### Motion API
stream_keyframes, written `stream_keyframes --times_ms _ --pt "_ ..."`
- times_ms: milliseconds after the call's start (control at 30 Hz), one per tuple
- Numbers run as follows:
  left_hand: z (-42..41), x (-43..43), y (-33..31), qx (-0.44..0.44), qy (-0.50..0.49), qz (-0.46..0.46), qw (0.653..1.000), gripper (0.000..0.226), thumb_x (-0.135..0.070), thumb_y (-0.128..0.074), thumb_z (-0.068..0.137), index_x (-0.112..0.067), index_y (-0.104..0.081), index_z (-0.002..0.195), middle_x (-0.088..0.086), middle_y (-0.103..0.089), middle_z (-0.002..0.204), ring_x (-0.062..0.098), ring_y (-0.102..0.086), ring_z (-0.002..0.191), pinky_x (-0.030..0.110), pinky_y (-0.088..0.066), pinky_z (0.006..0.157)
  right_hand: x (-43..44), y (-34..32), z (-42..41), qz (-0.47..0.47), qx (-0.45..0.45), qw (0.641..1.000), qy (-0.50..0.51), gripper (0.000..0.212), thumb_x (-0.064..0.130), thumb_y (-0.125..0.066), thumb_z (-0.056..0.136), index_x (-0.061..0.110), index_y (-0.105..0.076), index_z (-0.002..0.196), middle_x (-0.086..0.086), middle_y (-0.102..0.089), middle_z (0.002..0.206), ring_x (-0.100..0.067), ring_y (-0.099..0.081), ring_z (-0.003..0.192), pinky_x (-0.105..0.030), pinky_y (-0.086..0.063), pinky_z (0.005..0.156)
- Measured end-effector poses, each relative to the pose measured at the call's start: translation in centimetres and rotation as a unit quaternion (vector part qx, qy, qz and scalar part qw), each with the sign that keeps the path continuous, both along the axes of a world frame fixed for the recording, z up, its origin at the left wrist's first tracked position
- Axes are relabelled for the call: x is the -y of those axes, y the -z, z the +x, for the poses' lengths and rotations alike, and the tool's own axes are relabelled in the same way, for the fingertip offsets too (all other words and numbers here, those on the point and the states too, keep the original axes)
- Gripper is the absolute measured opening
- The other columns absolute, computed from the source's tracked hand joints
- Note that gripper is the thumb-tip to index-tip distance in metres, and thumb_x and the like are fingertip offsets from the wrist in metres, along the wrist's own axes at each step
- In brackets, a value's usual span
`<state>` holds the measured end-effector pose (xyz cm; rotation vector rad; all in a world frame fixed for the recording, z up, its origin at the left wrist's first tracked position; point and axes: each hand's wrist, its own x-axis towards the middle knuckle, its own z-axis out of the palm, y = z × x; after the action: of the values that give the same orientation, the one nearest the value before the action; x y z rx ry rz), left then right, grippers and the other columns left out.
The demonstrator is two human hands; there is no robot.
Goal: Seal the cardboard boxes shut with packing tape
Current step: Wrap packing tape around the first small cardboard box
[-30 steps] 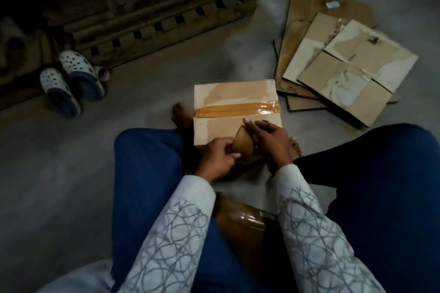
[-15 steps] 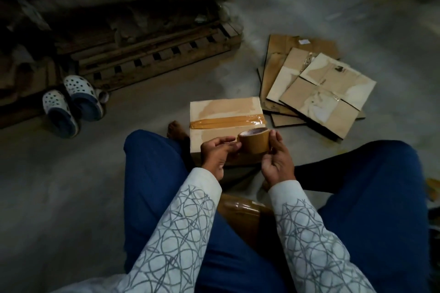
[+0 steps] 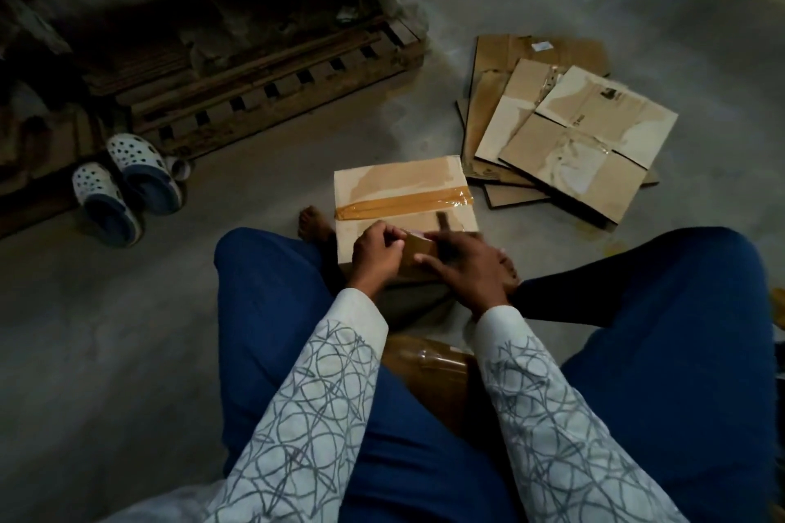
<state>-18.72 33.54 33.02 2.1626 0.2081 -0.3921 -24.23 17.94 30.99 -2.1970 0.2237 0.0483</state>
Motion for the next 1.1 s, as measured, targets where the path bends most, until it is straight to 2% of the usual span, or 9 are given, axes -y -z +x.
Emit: stream_keyframes --times_ms 100,233,367,433,567,700,867,1033,1100 --pt "0.0 -1.1 0.0 -0.002 0.06 0.025 0.998 0.012 -0.007 -0.058 0.096 -0.018 -0.059 0.097 0.005 -0.062 0.11 0.023 -0.057 0.107 0.037 -0.048 0.097 -1.2 0.5 -0.2 0.041 -0.055 0.997 -0.04 0.045 0.041 -0.079 0.082 0.021 -0.07 0.121 0.003 -0.071 0.114 -0.005 -0.06 0.097 -0.016 -0.047 0.081" --pt "-0.4 -2.7 0.0 -0.02 0.081 0.032 0.996 0.016 -0.009 -0.065 0.093 -0.018 -0.056 0.103 -0.001 -0.06 0.099 0.018 -0.059 0.101 0.035 -0.051 0.093 -2.4 0.6 -0.4 0.074 -0.058 0.995 -0.027 0.037 0.033 -0.082 0.081 0.017 -0.074 0.113 0.003 -0.075 0.104 0.001 -0.063 0.087 -0.004 -0.046 0.071" --pt "-1.0 -2.9 0.5 -0.033 -0.001 -0.017 0.999 0.022 -0.004 -0.071 0.089 -0.014 -0.06 0.105 0.003 -0.065 0.098 0.021 -0.064 0.101 0.024 -0.053 0.074 -2.6 0.4 -0.2 0.089 -0.058 0.994 -0.037 0.034 0.031 -0.084 0.078 0.019 -0.076 0.11 0.002 -0.076 0.103 -0.006 -0.068 0.093 -0.028 -0.056 0.089" --pt "-1.2 -2.7 0.6 -0.031 -0.039 -0.03 0.998 0.026 -0.003 -0.073 0.087 -0.011 -0.063 0.11 0.007 -0.068 0.102 0.018 -0.066 0.097 0.018 -0.049 0.068 -2.3 0.5 -0.2 0.086 -0.056 0.994 -0.032 0.036 0.03 -0.085 0.077 0.019 -0.076 0.11 0.001 -0.076 0.104 -0.009 -0.068 0.094 -0.029 -0.056 0.09" --pt "-1.5 -1.9 0.2 0.041 -0.055 0.006 0.998 0.017 -0.007 -0.076 0.086 -0.011 -0.075 0.102 0.002 -0.072 0.098 0.009 -0.064 0.086 0.021 -0.051 0.077 -1.3 0.2 -0.1 0.082 -0.038 0.995 -0.038 0.037 0.033 -0.084 0.078 0.017 -0.076 0.11 -0.001 -0.077 0.103 -0.008 -0.069 0.091 -0.026 -0.057 0.085" --pt "-1.5 -1.2 -0.1 0.127 -0.054 0.054 0.989 0.009 -0.013 -0.079 0.083 -0.017 -0.078 0.091 -0.004 -0.07 0.092 0.012 -0.064 0.088 0.023 -0.048 0.078 -1.1 0.4 0.0 0.077 -0.011 0.997 -0.021 0.038 0.043 -0.079 0.081 0.019 -0.076 0.11 -0.001 -0.077 0.101 -0.012 -0.071 0.089 -0.038 -0.06 0.083" --pt "0.1 -0.2 -0.6 0.198 0.017 0.1 0.975 0.005 -0.007 -0.075 0.084 -0.011 -0.077 0.085 0.005 -0.075 0.09 0.015 -0.064 0.082 0.022 -0.044 0.075 -1.3 1.0 -0.3 0.064 -0.012 0.997 -0.033 0.042 0.048 -0.072 0.087 0.016 -0.071 0.115 -0.004 -0.074 0.107 -0.013 -0.068 0.093 -0.031 -0.057 0.086" --pt "5.2 -2.4 -0.7 0.127 0.11 0.129 0.977 0.003 -0.009 -0.074 0.087 -0.011 -0.073 0.089 0.002 -0.072 0.094 0.013 -0.062 0.087 0.024 -0.044 0.076 -3.0 0.8 0.4 0.093 -0.009 0.995 -0.045 0.048 0.049 -0.078 0.082 0.017 -0.063 0.115 -0.001 -0.071 0.111 -0.014 -0.066 0.094 -0.03 -0.056 0.082" --pt "6.8 -3.4 -0.6 0.087 0.142 0.109 0.98 0.004 -0.008 -0.075 0.086 -0.012 -0.073 0.088 0.002 -0.072 0.092 0.015 -0.066 0.088 0.027 -0.05 0.077 -3.7 0.7 0.8 0.1 -0.007 0.994 -0.041 0.049 0.049 -0.078 0.08 0.018 -0.062 0.115 -0.001 -0.07 0.112 -0.015 -0.065 0.096 -0.03 -0.056 0.082"
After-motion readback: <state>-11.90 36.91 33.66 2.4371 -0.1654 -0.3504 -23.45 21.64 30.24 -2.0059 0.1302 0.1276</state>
